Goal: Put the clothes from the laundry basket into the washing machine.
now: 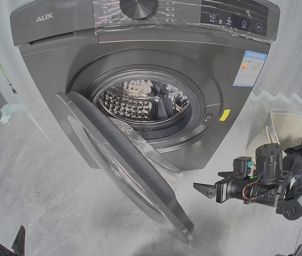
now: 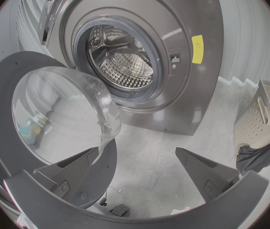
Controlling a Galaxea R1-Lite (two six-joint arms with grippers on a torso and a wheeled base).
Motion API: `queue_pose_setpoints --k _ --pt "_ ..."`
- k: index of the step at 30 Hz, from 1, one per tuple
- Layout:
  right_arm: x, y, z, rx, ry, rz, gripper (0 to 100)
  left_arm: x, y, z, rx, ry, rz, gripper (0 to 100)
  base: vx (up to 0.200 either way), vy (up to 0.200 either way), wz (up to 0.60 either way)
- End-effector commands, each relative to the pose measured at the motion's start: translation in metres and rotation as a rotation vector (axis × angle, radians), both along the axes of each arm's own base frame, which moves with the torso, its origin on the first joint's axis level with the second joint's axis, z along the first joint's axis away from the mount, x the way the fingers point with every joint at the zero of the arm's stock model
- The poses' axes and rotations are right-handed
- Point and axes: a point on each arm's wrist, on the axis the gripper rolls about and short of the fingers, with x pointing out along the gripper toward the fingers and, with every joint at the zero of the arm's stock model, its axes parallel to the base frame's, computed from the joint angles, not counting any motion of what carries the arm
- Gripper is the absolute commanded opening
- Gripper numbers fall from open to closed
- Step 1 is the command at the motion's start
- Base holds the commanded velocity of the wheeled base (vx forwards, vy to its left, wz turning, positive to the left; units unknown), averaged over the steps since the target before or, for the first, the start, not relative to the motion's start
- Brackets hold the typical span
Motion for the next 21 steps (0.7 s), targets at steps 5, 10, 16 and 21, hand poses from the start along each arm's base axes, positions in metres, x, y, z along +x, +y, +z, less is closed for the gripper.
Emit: queue_pose_setpoints --k 5,10,16,21 --pt "-0.02 0.02 -0.011 -0.017 0.041 0.113 100 0.0 0.0 -0.004 -0.001 -0.001 0.0 100 0.0 0.0 0.0" --pt "-0.03 0.029 -0.009 0.025 0.042 0.145 100 0.0 0.0 -0.004 -0.001 -0.001 0.0 100 0.0 0.0 0.0" --pt "-0.009 0.021 0.002 0.08 -0.023 0.057 100 0.0 0.0 -0.004 -0.001 -0.001 0.0 100 0.0 0.0 0.0" --pt "0.004 0.014 0.002 0.08 -0.028 0.008 100 0.0 0.0 -0.004 -0.001 -0.001 0.0 100 0.0 0.0 0.0"
